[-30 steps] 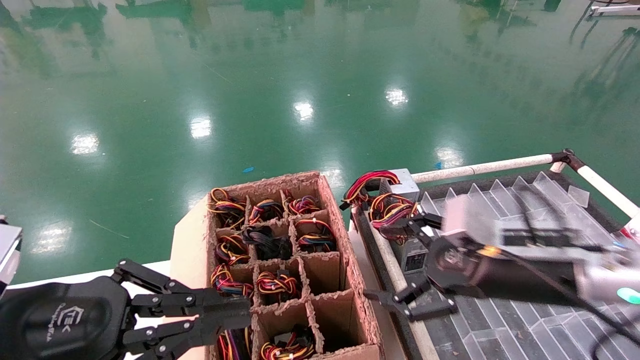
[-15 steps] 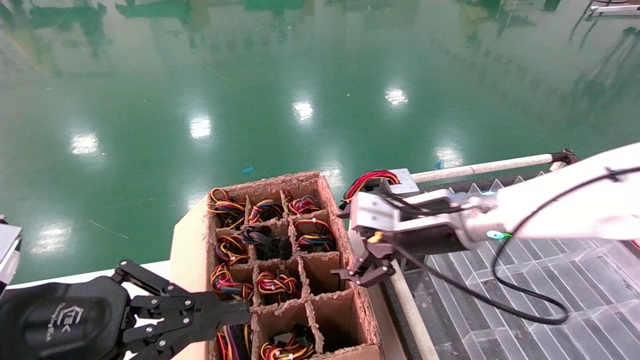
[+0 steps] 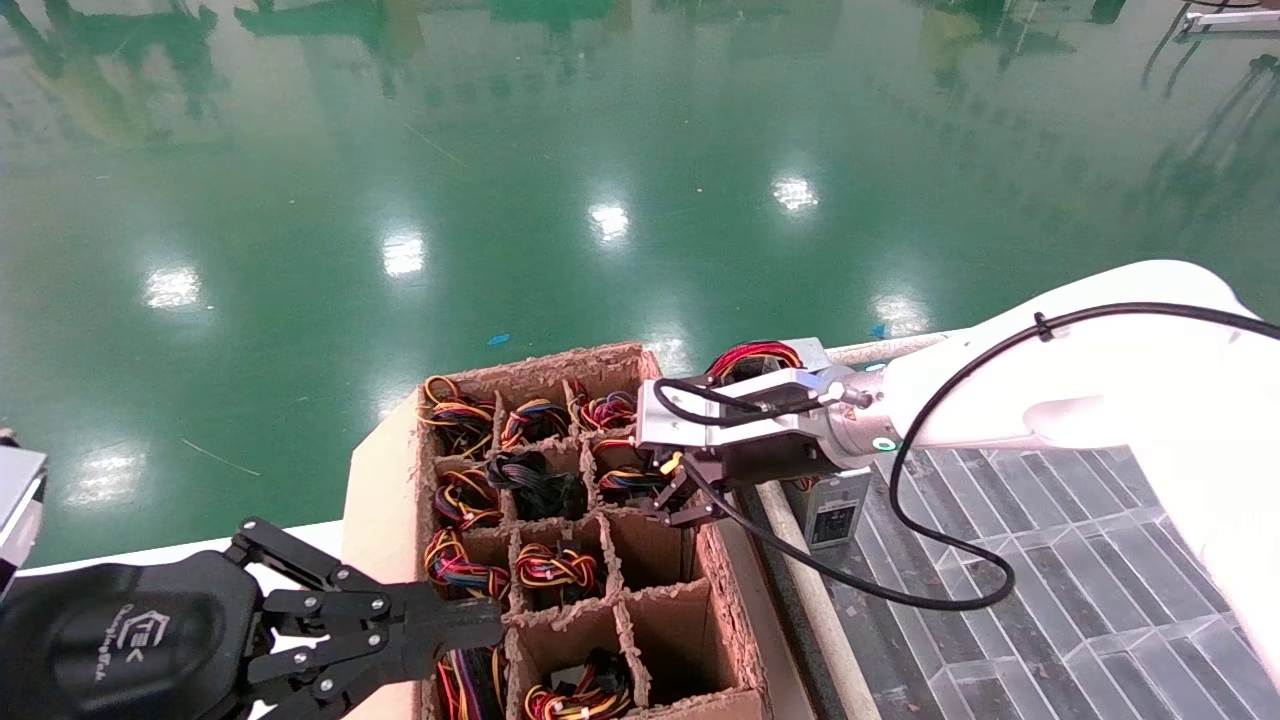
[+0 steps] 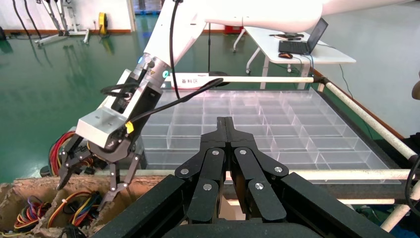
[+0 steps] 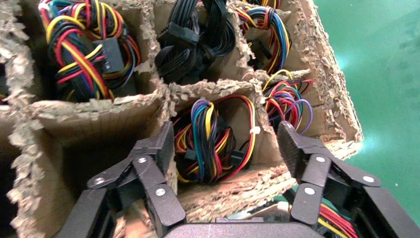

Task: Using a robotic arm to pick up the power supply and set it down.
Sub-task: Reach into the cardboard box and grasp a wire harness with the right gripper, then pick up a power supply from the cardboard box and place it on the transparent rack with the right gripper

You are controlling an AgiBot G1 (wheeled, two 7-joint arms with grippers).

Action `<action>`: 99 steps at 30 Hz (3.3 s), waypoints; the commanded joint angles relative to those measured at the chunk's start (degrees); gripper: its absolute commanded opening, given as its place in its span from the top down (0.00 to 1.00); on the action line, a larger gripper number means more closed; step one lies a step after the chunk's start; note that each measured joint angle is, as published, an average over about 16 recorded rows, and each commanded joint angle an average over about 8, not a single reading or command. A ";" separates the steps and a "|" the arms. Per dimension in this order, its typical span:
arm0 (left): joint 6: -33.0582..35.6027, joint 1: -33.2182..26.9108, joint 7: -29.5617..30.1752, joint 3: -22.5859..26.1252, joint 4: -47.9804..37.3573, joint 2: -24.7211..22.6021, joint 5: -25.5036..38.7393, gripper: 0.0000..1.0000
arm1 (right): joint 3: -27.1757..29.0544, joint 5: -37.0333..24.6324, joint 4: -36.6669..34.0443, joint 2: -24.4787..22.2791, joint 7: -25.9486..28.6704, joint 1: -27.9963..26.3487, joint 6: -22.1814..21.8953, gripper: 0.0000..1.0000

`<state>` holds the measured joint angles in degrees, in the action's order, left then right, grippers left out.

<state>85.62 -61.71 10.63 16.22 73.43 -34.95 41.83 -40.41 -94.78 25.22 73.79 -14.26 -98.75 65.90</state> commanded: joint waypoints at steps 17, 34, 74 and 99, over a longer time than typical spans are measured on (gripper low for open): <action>-0.03 -0.02 -0.04 0.07 0.00 0.03 -0.05 0.14 | -1.81 -0.10 -8.01 3.46 -3.34 -2.52 -1.62 1.00; -0.06 -0.03 -0.07 0.14 0.00 0.06 -0.09 0.00 | -3.68 1.52 -7.98 2.81 -1.17 -4.61 0.21 1.00; -0.13 -0.06 -0.14 0.29 0.00 0.12 -0.20 0.00 | 9.29 14.21 41.59 -30.34 25.93 -11.35 9.58 1.00; -0.16 -0.08 -0.19 0.38 0.00 0.16 -0.26 0.00 | 12.32 17.11 40.41 -50.48 22.65 -1.50 12.65 1.00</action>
<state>85.46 -61.79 10.44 16.60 73.42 -34.79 41.57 -28.12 -77.46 65.49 23.79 8.41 -100.40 78.66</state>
